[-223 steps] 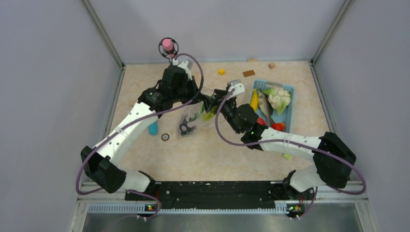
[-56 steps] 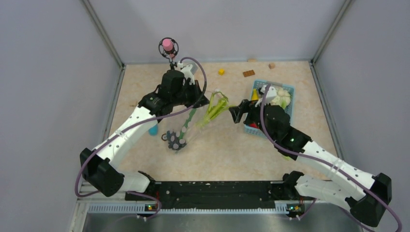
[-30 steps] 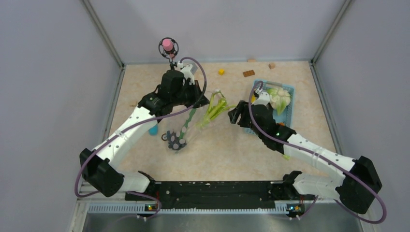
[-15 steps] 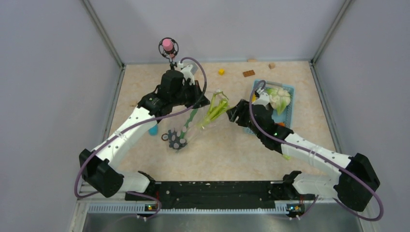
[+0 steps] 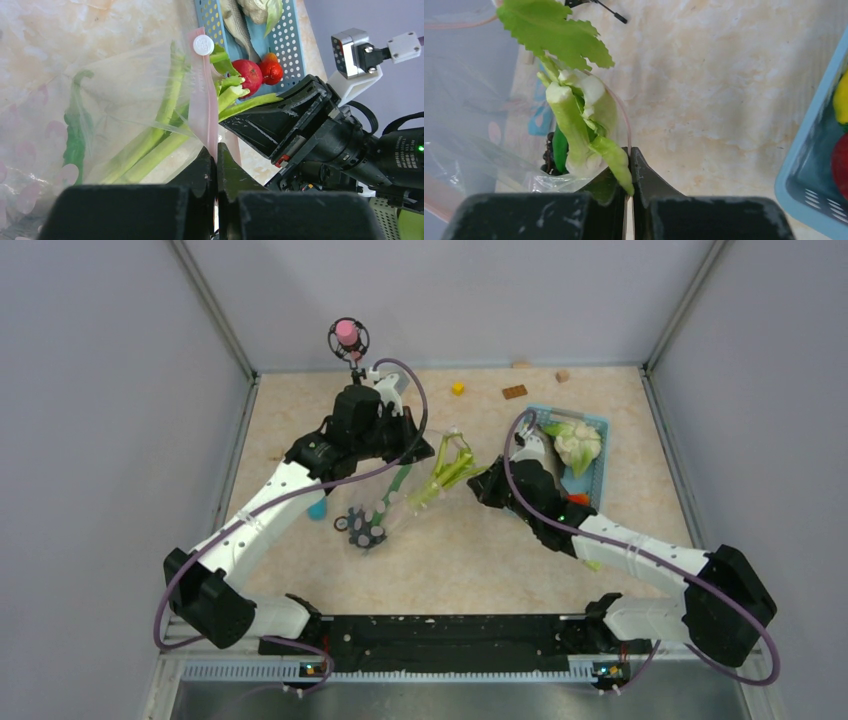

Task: Place the food in the zip-top bag and seal the zipper
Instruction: Adjust the zipper food storage bag at the center of the board.

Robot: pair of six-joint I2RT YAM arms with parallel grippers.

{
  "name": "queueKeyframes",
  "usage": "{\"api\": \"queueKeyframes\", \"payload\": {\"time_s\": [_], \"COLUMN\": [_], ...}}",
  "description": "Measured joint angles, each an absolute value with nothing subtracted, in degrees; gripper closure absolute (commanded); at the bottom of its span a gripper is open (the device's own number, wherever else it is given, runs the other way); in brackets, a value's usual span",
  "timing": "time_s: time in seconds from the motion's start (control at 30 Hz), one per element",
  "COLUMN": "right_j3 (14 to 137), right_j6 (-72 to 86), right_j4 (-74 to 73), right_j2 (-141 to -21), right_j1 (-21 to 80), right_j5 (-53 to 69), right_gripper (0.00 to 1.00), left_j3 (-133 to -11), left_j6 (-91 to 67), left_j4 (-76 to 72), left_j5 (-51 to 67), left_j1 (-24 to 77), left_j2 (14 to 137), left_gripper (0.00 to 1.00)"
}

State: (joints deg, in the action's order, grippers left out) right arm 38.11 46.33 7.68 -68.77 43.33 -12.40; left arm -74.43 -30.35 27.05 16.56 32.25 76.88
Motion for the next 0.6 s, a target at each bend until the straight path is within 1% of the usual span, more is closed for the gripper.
{"api": "queueKeyframes", "payload": {"time_s": [0.2, 0.6], "right_j3": [40.1, 56.0], "right_j6": [41.7, 30.5], "right_j4": [7.4, 1.8], "right_j2": [-68.2, -68.5], "right_j1": [43.3, 43.3], "right_j5": [-10.4, -6.4], "right_gripper": [1.0, 1.0], "left_j3": [-74.5, -79.8], "left_j6": [-30.3, -29.4], "left_j4": [27.3, 28.3], "left_j5": [15.1, 11.4], "left_j1": [32.2, 32.2], "left_j2": [76.9, 79.2], "left_gripper": [1.0, 1.0]}}
